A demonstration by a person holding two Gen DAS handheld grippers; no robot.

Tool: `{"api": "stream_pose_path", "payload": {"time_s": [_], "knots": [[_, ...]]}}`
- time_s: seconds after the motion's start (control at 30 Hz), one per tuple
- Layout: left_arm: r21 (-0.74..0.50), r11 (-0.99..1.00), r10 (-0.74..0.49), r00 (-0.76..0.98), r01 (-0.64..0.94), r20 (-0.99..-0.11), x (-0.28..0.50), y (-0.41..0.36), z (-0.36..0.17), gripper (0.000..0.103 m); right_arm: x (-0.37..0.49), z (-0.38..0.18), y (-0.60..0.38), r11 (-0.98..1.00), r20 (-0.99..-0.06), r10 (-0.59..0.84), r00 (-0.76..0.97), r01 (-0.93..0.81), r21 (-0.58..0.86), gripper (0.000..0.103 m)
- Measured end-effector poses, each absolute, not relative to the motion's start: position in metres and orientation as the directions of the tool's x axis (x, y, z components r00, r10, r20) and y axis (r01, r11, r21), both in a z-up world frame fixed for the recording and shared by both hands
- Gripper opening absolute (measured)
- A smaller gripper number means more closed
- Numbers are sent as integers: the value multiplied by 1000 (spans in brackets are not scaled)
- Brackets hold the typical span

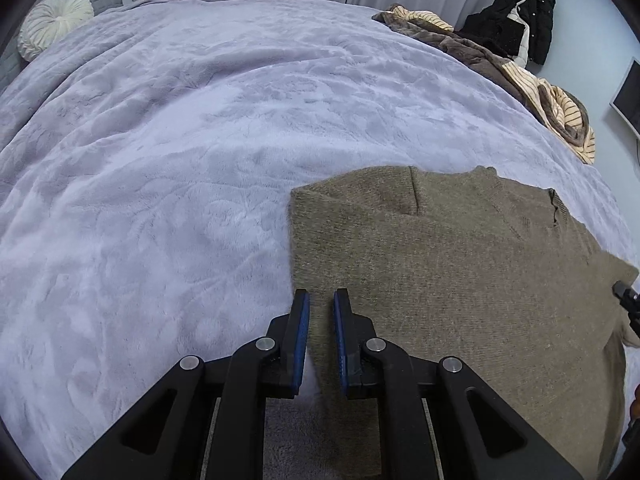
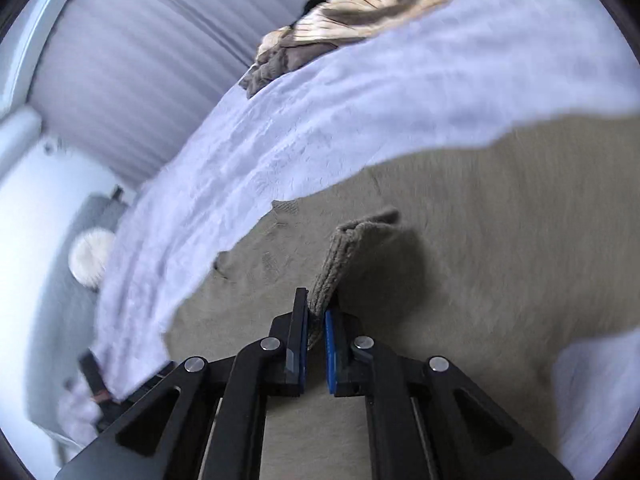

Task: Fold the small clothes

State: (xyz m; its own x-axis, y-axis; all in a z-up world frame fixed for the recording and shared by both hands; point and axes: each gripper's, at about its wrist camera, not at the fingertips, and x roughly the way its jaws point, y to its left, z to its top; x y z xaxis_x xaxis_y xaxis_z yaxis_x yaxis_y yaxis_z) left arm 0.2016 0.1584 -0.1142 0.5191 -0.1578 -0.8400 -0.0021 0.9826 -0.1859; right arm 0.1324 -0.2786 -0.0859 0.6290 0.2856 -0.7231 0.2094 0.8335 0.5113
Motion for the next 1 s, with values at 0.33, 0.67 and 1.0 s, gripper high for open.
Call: {"api": "stream_pose_path", "payload": {"time_s": [0.33,0.67,1.0], "knots": [[-234,970,-231,531,64,-815,179,167,-76,14,90,-76,-300,803,-716,292,634,245,543,17],[-121,983,-176,525,138,-833,151,130,-117,14,99,-111,-290,796,-748,318,583,264,544,9],[-137,991,-112,545,-5,-831,128,160,-103,50,60,-102,-302,745,-696,388,604,239,622,21]]}}
